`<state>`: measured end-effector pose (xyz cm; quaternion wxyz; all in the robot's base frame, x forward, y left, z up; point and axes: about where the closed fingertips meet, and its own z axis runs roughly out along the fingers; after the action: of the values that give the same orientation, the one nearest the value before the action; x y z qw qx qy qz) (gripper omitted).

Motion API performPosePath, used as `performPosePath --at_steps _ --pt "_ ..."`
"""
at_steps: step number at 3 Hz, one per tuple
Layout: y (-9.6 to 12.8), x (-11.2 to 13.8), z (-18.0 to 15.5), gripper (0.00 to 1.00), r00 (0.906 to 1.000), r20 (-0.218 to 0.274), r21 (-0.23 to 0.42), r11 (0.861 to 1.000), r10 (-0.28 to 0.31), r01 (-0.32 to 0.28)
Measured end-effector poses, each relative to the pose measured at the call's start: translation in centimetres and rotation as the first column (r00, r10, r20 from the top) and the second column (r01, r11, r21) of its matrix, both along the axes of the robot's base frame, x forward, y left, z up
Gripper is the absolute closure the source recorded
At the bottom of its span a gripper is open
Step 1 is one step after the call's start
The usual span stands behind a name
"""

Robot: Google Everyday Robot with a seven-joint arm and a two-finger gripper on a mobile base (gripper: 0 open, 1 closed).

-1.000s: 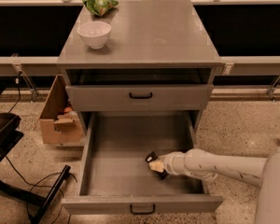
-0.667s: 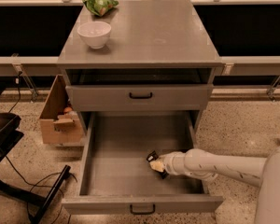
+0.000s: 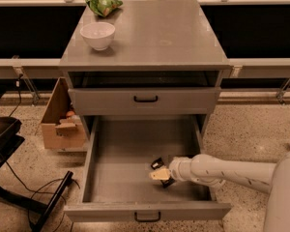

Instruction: Place rxbar chocolate into middle drawer

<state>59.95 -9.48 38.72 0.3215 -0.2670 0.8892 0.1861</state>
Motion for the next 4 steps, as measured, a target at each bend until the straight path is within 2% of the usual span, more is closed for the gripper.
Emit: performPosePath --at_steps 1,2,3,4 --pt "0.1 -0.2 0.3 0.00 0.9998 0.002 0.020 1.000 0.019 -0.019" --pt "-1.4 -1.2 2.7 0.00 0.9973 -0.001 0.013 0.997 0.073 -0.073" --pt "-4.2 -3.5 6.8 0.00 0.9842 -0.017 -0.058 0.983 0.176 -0.177" --pt "-7.8 -4.5 13.8 0.00 0.9592 0.000 -0.161 0.947 0.283 -0.279"
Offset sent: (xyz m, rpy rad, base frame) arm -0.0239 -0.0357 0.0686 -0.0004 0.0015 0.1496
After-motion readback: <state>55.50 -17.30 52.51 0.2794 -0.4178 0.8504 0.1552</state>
